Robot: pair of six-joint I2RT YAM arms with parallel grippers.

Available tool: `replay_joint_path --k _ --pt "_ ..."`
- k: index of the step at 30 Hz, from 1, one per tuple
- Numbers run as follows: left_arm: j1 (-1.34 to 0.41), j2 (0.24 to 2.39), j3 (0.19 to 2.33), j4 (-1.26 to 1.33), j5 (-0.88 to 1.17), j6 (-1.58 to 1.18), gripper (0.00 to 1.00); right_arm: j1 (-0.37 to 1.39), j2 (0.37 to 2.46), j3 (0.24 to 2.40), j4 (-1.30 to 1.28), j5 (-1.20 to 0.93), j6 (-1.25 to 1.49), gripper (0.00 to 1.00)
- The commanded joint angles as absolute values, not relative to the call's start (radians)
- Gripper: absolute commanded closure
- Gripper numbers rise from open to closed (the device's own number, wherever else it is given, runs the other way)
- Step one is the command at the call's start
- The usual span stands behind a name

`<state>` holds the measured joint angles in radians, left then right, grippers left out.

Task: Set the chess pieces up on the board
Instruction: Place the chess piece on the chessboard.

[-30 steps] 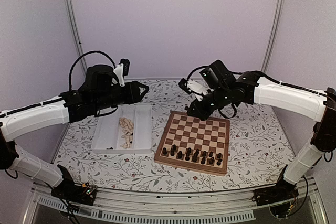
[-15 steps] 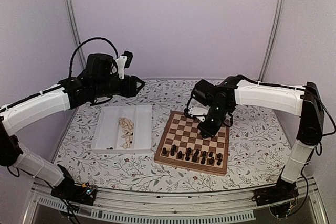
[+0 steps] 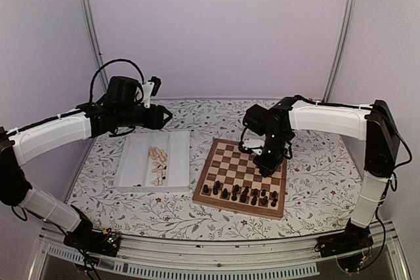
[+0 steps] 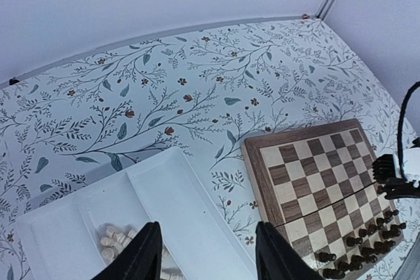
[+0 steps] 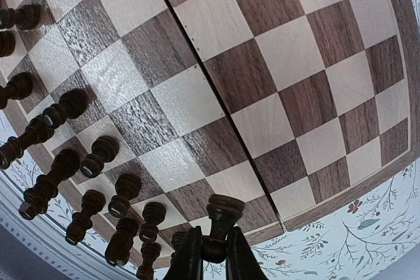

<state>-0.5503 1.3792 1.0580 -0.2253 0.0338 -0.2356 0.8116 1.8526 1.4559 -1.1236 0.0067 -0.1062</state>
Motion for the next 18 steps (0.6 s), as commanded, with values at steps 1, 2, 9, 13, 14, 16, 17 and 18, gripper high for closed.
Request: replay_joint_path --k 1,2,9,13,14,16,17,18 --pt "-0.534 1.359 1.06 -0.215 0.07 -0.223 0.49 0.792 1.862 1.442 -1.135 -0.045 -0.115 0.99" --pt "-0.534 1.359 1.061 -0.217 0.072 -0.223 0.49 0.789 1.868 1.441 -1.134 -0.047 -0.114 0.98" --pt "-0.532 1.367 1.062 -0.221 0.081 -0.223 0.49 0.761 1.888 1.433 -1.131 -0.112 -0.116 0.97" --pt "-0.532 1.378 1.067 -0.227 0.092 -0.224 0.49 0.754 1.888 1.428 -1.129 -0.146 -0.122 0.98" --pt "-0.531 1.38 1.068 -0.228 0.095 -0.225 0.49 0.752 1.887 1.428 -1.13 -0.148 -0.123 0.97" --pt "-0.531 1.385 1.071 -0.234 0.1 -0.226 0.5 0.746 1.884 1.426 -1.128 -0.159 -0.125 0.97" --pt "-0.529 1.388 1.071 -0.234 0.103 -0.226 0.49 0.741 1.882 1.425 -1.128 -0.165 -0.127 0.98" --pt "-0.528 1.389 1.072 -0.234 0.106 -0.228 0.49 0.736 1.884 1.425 -1.128 -0.172 -0.128 0.99"
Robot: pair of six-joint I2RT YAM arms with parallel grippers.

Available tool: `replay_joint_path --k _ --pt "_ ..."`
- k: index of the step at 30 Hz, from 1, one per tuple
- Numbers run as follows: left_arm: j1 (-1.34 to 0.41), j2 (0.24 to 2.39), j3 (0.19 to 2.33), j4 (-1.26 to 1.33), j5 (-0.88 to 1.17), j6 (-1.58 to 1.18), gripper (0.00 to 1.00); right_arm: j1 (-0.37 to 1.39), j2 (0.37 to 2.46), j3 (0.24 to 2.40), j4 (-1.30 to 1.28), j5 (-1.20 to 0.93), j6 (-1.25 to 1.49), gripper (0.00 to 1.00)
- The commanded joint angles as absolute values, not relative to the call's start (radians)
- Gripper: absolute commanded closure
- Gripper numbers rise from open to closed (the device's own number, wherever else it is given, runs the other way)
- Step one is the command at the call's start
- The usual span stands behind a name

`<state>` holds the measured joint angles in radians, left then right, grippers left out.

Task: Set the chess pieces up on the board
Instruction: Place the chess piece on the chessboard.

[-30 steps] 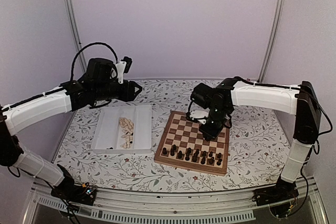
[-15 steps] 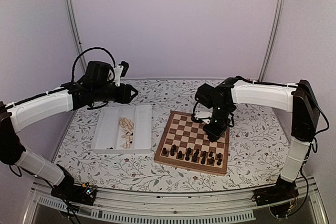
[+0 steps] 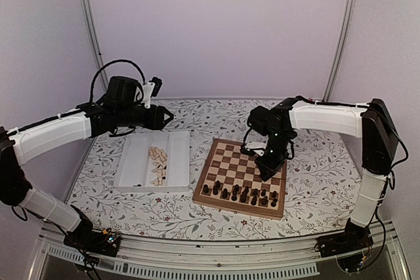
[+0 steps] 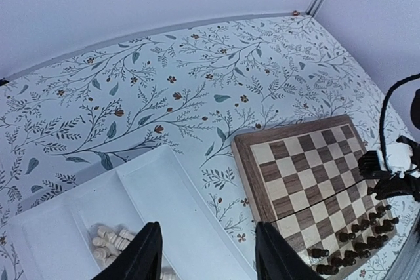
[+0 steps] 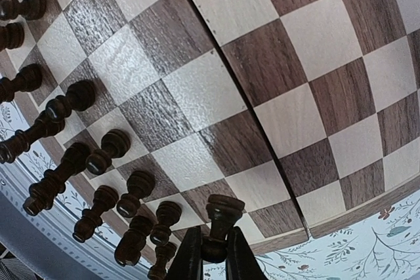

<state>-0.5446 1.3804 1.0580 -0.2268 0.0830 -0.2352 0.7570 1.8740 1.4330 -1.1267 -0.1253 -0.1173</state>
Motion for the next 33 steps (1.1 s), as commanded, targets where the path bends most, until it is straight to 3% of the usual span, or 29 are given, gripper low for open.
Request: replay_joint_path --k 1,10,16,18,28,33 --pt "-0.528 1.392 1.073 -0.236 0.11 -0.228 0.49 0.728 1.887 1.425 -1.128 -0.183 -0.129 1.0" --pt "-0.522 1.418 1.081 -0.245 0.143 -0.241 0.5 0.704 1.958 1.432 -1.134 -0.21 -0.121 0.98" --pt "-0.507 1.432 1.088 -0.248 0.18 -0.256 0.5 0.689 1.962 1.455 -1.137 -0.153 -0.096 0.76" --pt "-0.502 1.434 1.088 -0.249 0.189 -0.261 0.5 0.688 1.963 1.468 -1.14 -0.141 -0.087 0.73" --pt "-0.488 1.447 1.09 -0.249 0.211 -0.272 0.5 0.687 2.014 1.529 -1.149 -0.136 -0.08 0.78" --pt "-0.483 1.454 1.092 -0.252 0.214 -0.273 0.5 0.688 2.024 1.539 -1.151 -0.123 -0.075 0.75"
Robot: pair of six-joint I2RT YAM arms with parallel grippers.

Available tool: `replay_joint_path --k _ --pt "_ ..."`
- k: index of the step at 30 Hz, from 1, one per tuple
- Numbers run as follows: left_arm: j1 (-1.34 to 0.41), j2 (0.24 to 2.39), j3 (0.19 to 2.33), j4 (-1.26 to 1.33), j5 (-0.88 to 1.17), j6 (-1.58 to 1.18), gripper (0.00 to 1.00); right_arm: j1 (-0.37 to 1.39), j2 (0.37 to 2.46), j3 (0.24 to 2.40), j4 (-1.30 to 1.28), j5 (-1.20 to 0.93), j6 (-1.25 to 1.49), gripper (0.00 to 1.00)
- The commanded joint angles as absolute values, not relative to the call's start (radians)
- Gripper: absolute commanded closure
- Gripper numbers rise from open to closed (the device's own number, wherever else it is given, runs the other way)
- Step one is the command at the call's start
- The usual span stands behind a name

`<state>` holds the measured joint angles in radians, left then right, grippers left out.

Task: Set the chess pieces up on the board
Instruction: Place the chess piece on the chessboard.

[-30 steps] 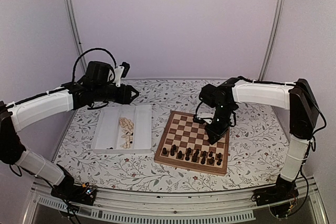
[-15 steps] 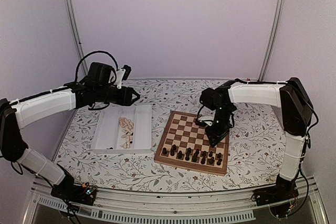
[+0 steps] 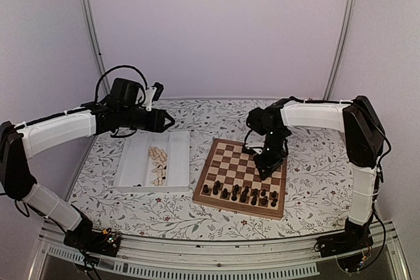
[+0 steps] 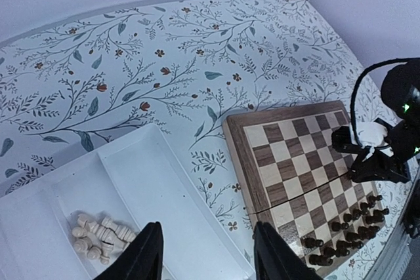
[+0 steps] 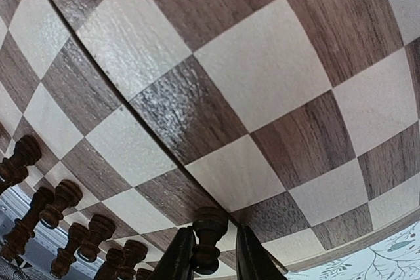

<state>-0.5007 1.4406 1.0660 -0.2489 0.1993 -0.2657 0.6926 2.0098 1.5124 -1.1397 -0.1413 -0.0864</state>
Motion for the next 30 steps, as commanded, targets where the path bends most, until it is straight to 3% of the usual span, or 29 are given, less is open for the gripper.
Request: replay_joint_path --k 1,7,15,30 --pt "-0.482 1.455 1.092 -0.252 0.216 -0.274 0.5 0.687 2.023 1.542 -1.15 -0.123 -0.075 0.75" --pt "-0.469 1.465 1.095 -0.252 0.239 -0.283 0.5 0.687 2.013 1.569 -1.151 -0.112 -0.074 0.75" --pt "-0.456 1.469 1.095 -0.252 0.255 -0.294 0.51 0.687 2.024 1.572 -1.153 -0.155 -0.078 0.92" --pt "-0.421 1.472 1.097 -0.251 0.273 -0.31 0.51 0.84 2.13 1.845 -1.134 -0.107 -0.109 0.94"
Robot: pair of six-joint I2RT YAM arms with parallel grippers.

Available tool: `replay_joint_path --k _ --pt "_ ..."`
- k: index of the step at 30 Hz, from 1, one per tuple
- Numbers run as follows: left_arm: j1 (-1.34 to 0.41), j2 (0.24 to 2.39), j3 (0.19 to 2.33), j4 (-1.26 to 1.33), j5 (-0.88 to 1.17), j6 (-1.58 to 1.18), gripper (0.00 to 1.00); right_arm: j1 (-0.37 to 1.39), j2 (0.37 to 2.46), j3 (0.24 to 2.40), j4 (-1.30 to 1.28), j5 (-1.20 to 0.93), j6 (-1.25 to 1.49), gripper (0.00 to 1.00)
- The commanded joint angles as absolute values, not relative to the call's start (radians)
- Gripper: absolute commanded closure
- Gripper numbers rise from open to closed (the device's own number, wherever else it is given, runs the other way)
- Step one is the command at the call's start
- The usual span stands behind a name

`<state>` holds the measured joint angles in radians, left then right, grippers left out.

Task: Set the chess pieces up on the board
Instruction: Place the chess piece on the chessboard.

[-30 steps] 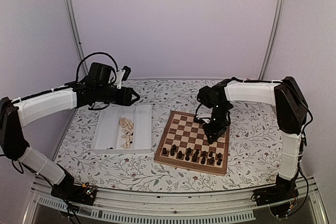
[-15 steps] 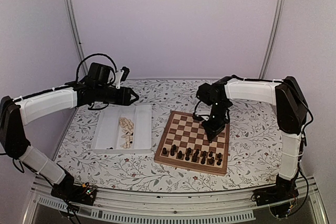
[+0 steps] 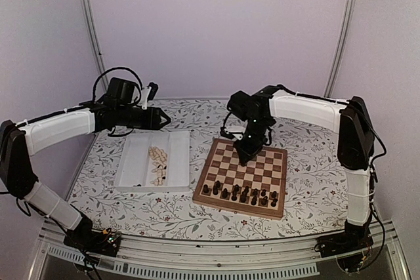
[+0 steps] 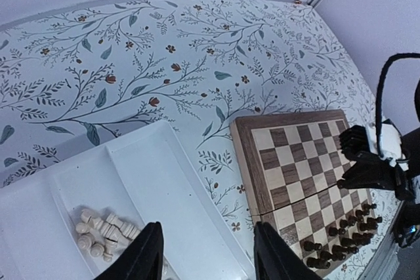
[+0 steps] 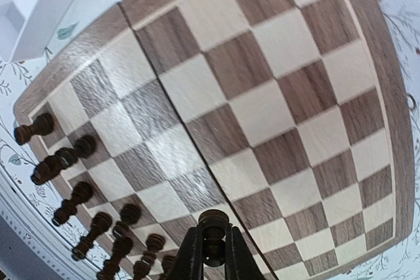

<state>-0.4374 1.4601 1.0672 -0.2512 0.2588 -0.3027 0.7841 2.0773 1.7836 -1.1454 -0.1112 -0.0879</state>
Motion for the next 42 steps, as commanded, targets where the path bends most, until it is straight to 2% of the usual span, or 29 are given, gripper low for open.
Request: replay_joint_path --k 1,22,42 --pt "-0.421 1.472 1.097 -0.25 0.273 -0.31 0.5 0.851 2.142 1.858 -1.135 -0.111 -0.116 0.94" --pt "-0.394 1.466 1.098 -0.25 0.288 -0.313 0.51 0.903 2.172 1.822 -1.15 -0.298 -0.148 0.93" --pt "-0.389 1.463 1.098 -0.251 0.292 -0.317 0.51 0.909 2.199 1.807 -1.146 -0.306 -0.146 0.92"
